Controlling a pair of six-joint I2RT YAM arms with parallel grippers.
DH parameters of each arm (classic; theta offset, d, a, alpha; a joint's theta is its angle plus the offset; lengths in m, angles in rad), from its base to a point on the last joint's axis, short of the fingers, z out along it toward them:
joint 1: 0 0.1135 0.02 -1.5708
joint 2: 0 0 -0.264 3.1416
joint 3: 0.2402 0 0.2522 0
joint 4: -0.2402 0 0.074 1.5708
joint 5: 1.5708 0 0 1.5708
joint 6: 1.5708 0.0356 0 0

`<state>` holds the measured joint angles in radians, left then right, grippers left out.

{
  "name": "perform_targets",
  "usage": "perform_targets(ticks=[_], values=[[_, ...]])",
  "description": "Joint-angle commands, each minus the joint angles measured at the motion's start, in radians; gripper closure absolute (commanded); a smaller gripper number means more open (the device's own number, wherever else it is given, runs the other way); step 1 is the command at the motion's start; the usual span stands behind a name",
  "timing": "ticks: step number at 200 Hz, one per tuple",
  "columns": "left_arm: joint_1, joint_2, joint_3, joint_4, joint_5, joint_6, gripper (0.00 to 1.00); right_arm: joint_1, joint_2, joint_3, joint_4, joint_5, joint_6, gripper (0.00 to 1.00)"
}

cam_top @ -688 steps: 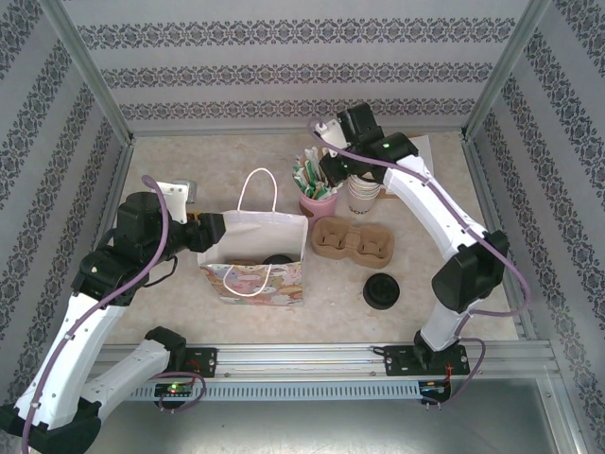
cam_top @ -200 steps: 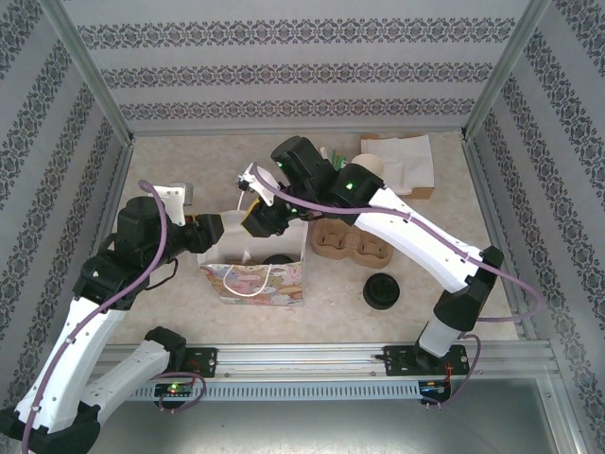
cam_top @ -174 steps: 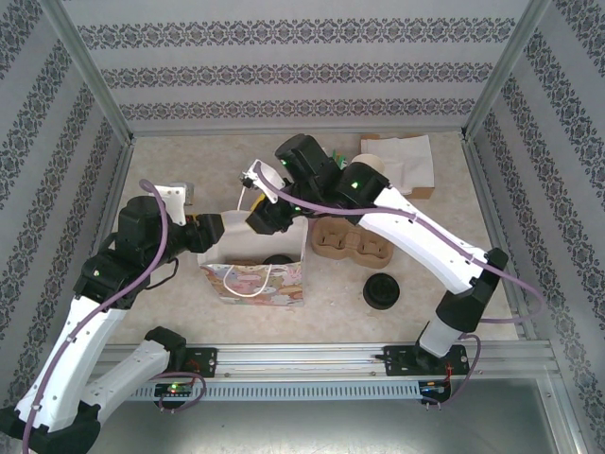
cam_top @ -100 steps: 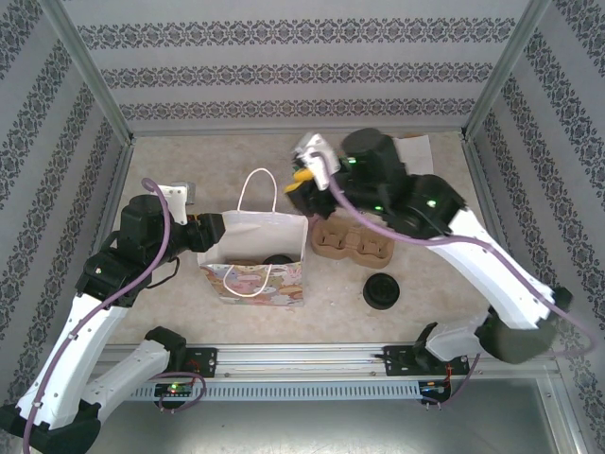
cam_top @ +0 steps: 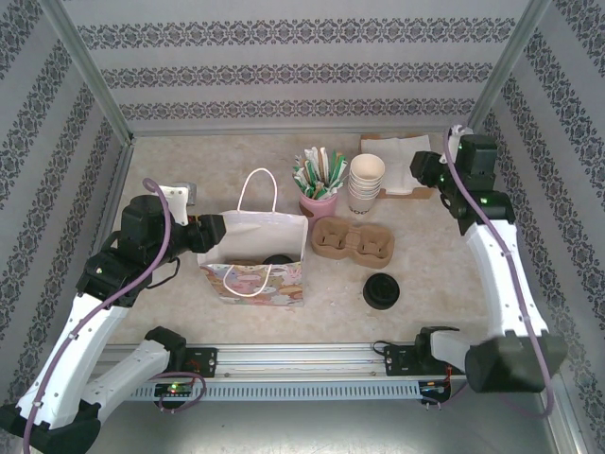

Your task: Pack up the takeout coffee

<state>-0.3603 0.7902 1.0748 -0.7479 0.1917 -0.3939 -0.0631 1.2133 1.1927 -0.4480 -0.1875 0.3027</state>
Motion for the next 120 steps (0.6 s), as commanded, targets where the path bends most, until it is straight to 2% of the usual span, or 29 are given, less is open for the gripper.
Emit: perform_targets(ticks=[1,25,54,89,120], values=[[-0.012,-0.009,-0.009,-0.006,0.023,0.004,0.48,-0.074,0.08,-0.034,0.123,-0.108,0.072,0.59],[-0.012,-0.003,-0.013,-0.005,0.03,-0.006,0.48,-0.112,0.221,0.016,0.151,-0.105,0.0,0.56],[-0.013,0.013,-0.018,-0.001,0.056,-0.002,0.48,-0.126,0.44,0.199,0.065,-0.081,-0.152,0.51],[-0.012,0.011,-0.018,0.001,0.074,0.014,0.47,-0.168,0.658,0.404,-0.001,-0.097,-0.124,0.51],[-0.013,0.0,-0.029,0.0,0.062,0.025,0.47,-0.171,0.79,0.549,-0.055,-0.042,-0.104,0.5]])
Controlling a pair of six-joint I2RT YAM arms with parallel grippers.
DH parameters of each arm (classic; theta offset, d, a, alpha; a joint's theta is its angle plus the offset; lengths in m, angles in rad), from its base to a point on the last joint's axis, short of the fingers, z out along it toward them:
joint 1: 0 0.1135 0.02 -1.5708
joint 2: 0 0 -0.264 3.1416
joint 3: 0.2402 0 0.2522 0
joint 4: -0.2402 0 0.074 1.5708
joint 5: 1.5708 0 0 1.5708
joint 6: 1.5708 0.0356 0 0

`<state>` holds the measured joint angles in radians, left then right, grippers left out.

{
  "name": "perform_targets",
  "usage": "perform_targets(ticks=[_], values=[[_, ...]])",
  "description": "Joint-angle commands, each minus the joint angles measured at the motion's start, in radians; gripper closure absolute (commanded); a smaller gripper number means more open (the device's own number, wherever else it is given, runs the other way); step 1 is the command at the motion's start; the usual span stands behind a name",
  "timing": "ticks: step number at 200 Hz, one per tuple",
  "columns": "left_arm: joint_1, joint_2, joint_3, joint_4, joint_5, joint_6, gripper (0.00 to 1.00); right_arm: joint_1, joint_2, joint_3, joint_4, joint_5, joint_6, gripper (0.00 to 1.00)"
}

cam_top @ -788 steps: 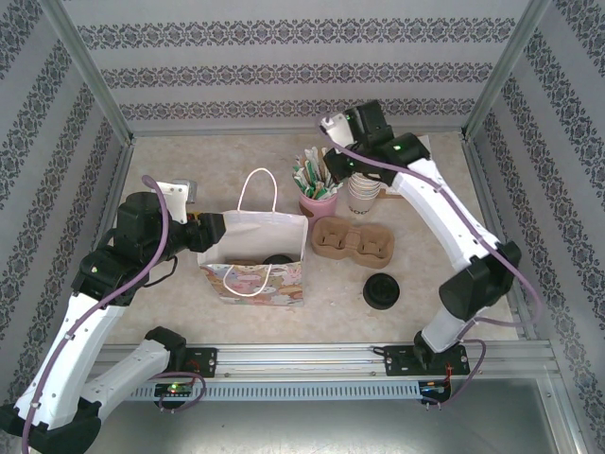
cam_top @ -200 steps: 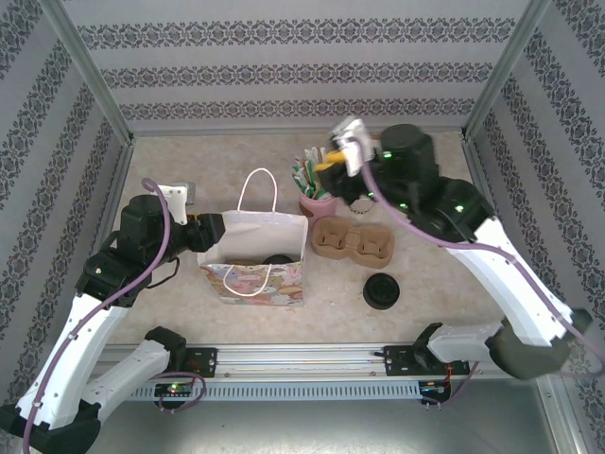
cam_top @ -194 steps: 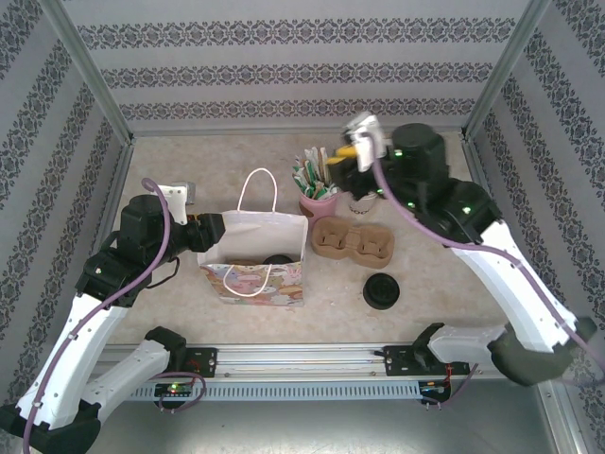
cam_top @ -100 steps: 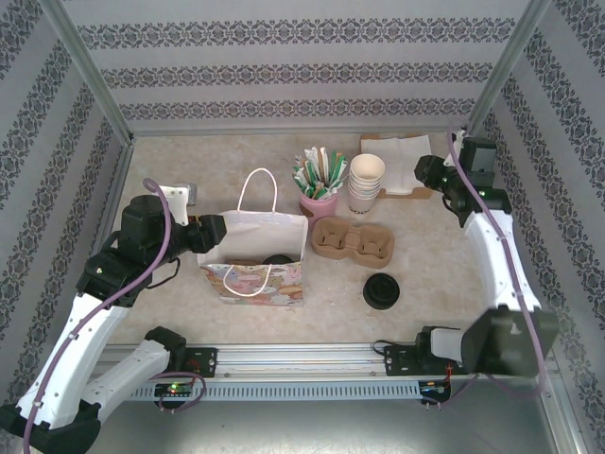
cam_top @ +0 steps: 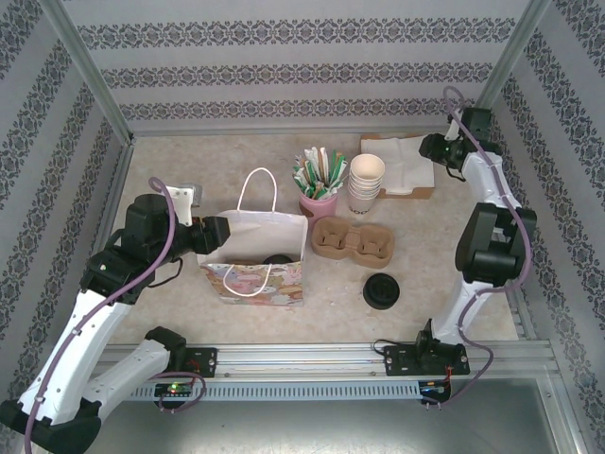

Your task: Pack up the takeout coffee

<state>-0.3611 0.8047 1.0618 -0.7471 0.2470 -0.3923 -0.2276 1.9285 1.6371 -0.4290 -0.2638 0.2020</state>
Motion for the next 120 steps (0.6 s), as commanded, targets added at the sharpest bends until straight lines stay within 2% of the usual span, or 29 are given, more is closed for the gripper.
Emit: perform_targets(ticks=[1,29,57,120], values=[[-0.012,-0.015,-0.016,-0.002,0.005,0.024,0.47,-0.006,0.079,0.11,-0.077,0.037,-0.002,0.5],[-0.012,-0.017,-0.02,-0.004,0.0,0.037,0.46,-0.011,0.187,0.221,-0.133,0.091,0.018,0.49],[-0.012,-0.013,-0.014,-0.008,-0.004,0.041,0.46,-0.012,0.283,0.32,-0.195,0.091,0.041,0.49],[-0.012,-0.014,-0.014,-0.011,-0.009,0.041,0.46,-0.007,0.356,0.368,-0.213,0.147,0.04,0.52]])
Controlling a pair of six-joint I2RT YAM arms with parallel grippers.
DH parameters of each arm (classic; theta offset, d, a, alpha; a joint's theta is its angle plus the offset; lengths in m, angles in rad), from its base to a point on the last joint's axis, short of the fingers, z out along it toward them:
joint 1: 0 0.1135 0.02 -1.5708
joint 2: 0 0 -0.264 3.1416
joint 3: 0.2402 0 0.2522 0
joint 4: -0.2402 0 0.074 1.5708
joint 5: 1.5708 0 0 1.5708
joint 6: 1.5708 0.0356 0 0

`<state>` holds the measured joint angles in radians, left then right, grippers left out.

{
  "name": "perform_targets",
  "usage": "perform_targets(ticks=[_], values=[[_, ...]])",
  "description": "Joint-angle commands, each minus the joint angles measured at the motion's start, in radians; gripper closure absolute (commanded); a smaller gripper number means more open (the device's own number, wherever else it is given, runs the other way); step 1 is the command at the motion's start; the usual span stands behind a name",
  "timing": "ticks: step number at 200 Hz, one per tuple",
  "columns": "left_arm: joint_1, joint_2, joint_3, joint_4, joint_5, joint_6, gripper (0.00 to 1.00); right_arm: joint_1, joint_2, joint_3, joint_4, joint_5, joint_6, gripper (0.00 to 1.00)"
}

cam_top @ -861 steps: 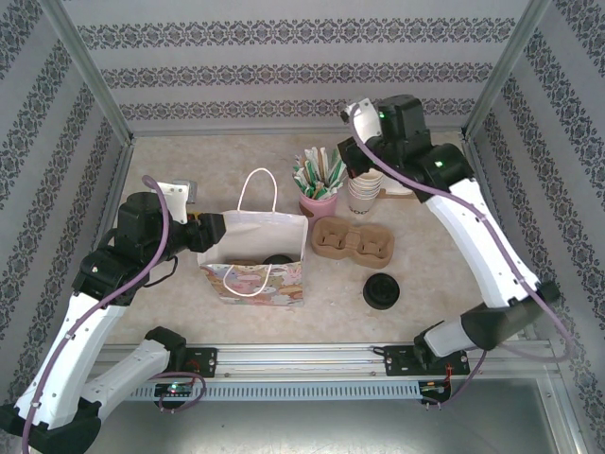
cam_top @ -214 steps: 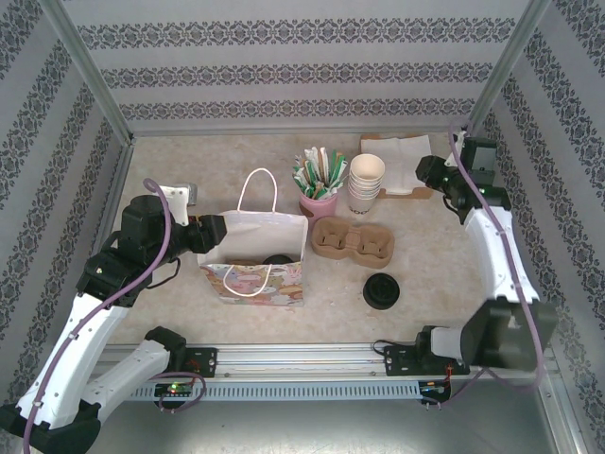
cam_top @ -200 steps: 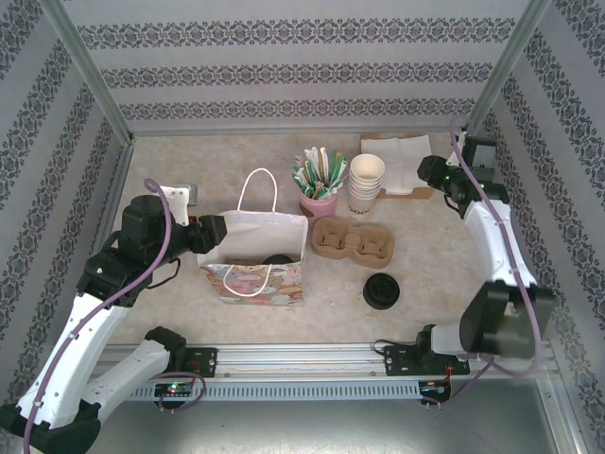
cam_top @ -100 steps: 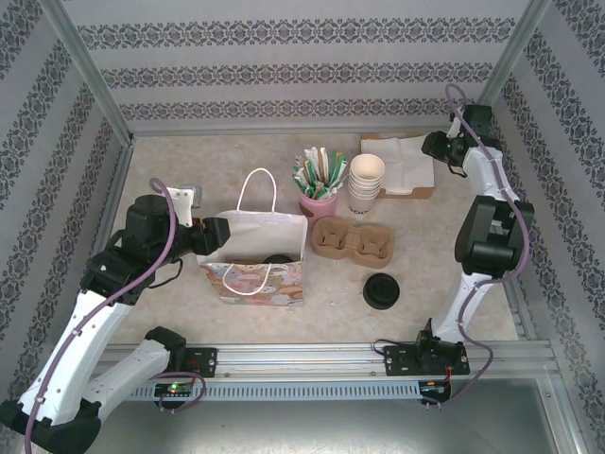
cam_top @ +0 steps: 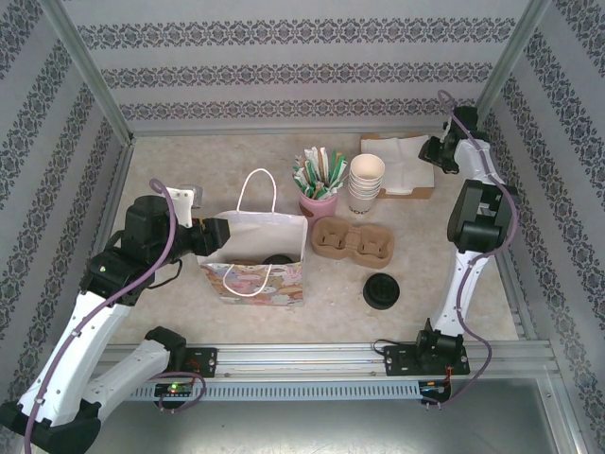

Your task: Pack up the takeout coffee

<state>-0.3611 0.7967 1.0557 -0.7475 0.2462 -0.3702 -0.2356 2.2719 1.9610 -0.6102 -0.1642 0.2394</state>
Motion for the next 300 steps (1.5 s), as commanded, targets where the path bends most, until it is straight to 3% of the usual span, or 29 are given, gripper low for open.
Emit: perform_targets(ticks=[1,32,81,132,159,207,254,300], values=[[-0.012,-0.006,-0.008,-0.011,-0.008,0.019,0.46,0.002,0.014,0.045,-0.033,0.049,0.001,0.52],[-0.012,-0.009,-0.016,-0.006,-0.01,0.018,0.46,0.017,0.018,0.061,-0.048,0.059,-0.047,0.54],[-0.012,-0.014,-0.015,-0.02,-0.011,0.015,0.46,0.059,0.043,0.089,-0.074,0.192,-0.096,0.55],[-0.012,-0.027,-0.025,-0.016,-0.019,0.005,0.46,0.056,0.059,0.13,-0.113,0.161,-0.103,0.55],[-0.013,-0.021,-0.025,-0.015,-0.017,0.003,0.46,0.068,0.033,0.102,-0.091,0.137,0.002,0.56],[-0.012,-0.025,-0.023,-0.024,-0.015,0.004,0.46,0.088,-0.033,-0.045,0.034,0.224,0.212,0.55],[-0.012,-0.03,-0.029,-0.019,-0.016,-0.003,0.46,0.101,-0.049,-0.062,0.059,0.245,0.223,0.53],[-0.012,-0.027,-0.031,-0.015,-0.012,-0.007,0.46,0.111,-0.057,-0.069,0.06,0.282,0.202,0.67]])
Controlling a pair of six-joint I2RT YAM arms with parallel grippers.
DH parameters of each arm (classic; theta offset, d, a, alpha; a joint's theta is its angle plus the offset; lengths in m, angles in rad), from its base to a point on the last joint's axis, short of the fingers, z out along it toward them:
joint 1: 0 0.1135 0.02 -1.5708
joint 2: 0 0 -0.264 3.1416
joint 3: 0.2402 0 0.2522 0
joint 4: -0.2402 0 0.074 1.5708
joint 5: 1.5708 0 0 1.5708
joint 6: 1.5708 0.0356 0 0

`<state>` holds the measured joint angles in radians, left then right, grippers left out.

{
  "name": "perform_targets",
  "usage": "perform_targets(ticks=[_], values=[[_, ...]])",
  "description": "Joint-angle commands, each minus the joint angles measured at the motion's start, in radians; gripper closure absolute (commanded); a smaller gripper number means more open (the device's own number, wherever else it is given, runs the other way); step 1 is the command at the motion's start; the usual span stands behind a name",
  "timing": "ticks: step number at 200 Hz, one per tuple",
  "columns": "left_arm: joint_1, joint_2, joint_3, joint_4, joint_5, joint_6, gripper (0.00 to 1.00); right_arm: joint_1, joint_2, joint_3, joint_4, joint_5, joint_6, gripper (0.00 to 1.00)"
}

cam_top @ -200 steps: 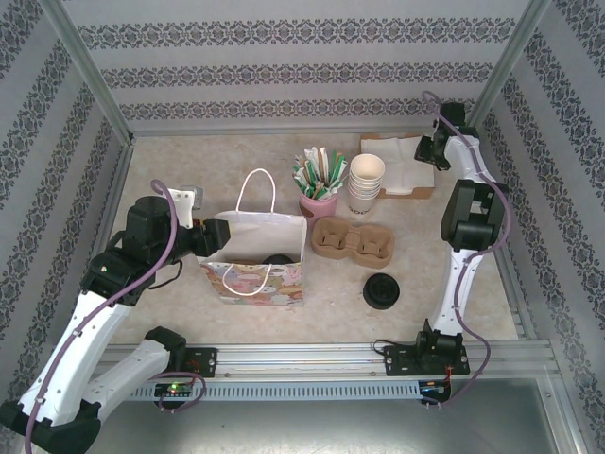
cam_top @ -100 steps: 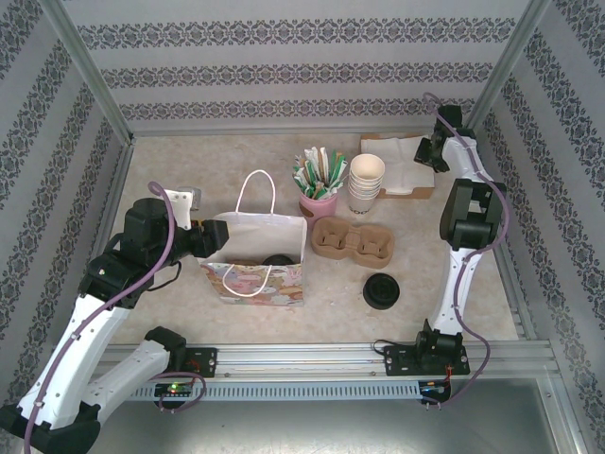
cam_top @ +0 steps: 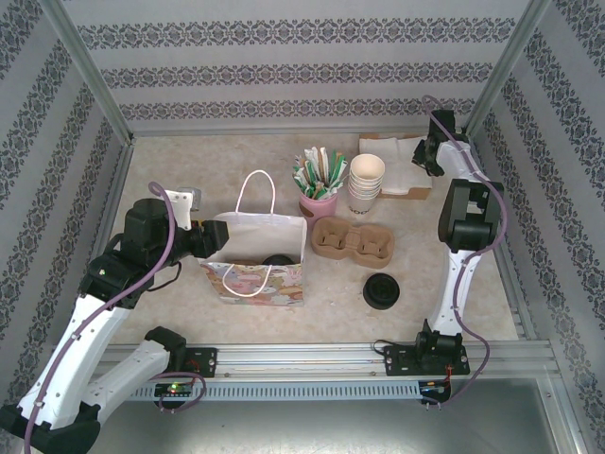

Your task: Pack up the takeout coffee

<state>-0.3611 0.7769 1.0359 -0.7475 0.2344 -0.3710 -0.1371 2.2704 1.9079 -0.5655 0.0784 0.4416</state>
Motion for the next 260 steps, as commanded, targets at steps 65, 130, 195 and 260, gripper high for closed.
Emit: perform_targets(ticks=[65,130,195,260], values=[[-0.012,-0.008,-0.01,-0.014,-0.001,-0.007,0.46,0.013,-0.082,-0.027,0.025,0.044,-0.017,0.8],[-0.012,-0.011,-0.007,-0.016,-0.002,-0.007,0.46,0.014,-0.119,-0.061,0.061,0.032,-0.04,0.96],[-0.012,-0.014,-0.008,-0.025,-0.008,-0.003,0.46,0.011,-0.16,-0.12,0.066,-0.01,-0.054,0.76],[-0.012,-0.008,-0.013,-0.016,-0.01,0.0,0.46,0.076,-0.237,-0.193,0.087,-0.104,-0.129,0.48]])
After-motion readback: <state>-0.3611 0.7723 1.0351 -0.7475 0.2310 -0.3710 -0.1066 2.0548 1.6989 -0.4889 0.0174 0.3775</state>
